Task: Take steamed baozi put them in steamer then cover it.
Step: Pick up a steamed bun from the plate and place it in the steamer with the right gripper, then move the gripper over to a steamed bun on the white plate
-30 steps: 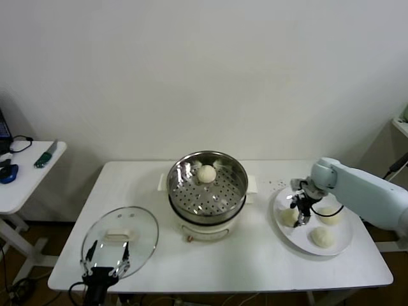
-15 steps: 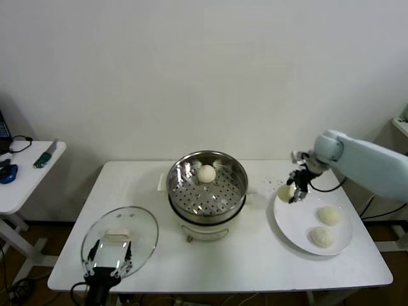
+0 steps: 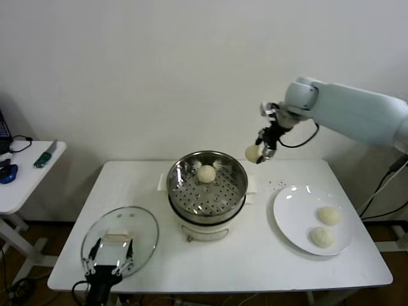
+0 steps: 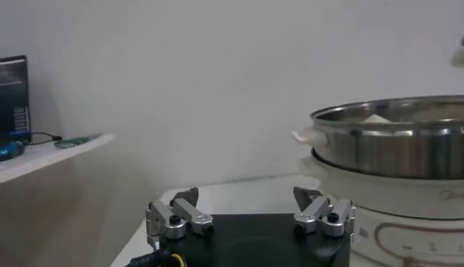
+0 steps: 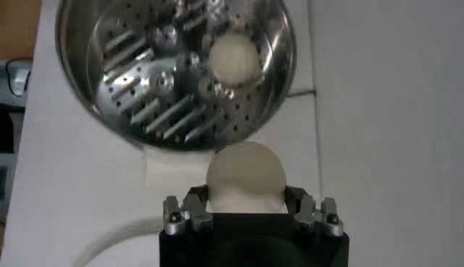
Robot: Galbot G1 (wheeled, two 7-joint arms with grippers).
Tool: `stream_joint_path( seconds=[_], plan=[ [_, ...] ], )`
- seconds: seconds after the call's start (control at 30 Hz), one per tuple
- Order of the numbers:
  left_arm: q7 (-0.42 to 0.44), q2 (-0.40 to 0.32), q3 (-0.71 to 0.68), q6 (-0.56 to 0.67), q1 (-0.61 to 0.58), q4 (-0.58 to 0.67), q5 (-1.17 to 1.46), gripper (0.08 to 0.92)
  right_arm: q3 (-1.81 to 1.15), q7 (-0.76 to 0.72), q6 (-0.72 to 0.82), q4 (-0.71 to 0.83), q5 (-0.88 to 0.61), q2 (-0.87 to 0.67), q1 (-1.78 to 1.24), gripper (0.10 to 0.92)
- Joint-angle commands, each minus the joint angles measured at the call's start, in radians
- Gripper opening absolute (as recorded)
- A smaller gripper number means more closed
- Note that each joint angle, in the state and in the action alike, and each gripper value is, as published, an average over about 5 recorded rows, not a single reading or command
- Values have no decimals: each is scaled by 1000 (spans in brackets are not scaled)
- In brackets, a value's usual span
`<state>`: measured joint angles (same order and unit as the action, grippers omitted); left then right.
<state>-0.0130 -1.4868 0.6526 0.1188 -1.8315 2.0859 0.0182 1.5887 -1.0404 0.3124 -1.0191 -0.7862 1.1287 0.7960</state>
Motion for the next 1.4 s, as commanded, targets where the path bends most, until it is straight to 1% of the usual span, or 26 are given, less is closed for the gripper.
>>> stream_joint_path(
  seconds=[0.03, 0.2, 0.47, 0.83, 1.1, 1.17, 1.33, 1.4],
  plan=[
    [-37, -8, 0, -47, 4, 8, -46, 823, 48, 27, 33, 15, -140, 242, 61, 679],
    [-36, -1, 3, -49, -6, 11, -42, 823, 36, 54, 47, 23, -141, 297, 6, 679],
    [-34, 9, 8, -42, -5, 8, -29, 823, 31, 97, 68, 12, -108, 324, -96, 680],
    [-32, -5, -3, -52, 26, -2, -31, 823, 55, 111, 65, 42, -78, 359, -194, 679],
    [-32, 9, 4, -50, 33, -15, -21, 823, 56, 108, 56, 64, -62, 371, -213, 689],
    [-33, 11, 4, -48, 33, -19, -19, 823, 56, 108, 58, 64, -61, 369, -212, 707],
    [-33, 13, 5, -46, 30, -19, -17, 823, 53, 96, 58, 57, -59, 355, -192, 803],
    [-33, 13, 5, -46, 30, -19, -16, 823, 51, 85, 54, 50, -61, 343, -171, 816]
  ],
)
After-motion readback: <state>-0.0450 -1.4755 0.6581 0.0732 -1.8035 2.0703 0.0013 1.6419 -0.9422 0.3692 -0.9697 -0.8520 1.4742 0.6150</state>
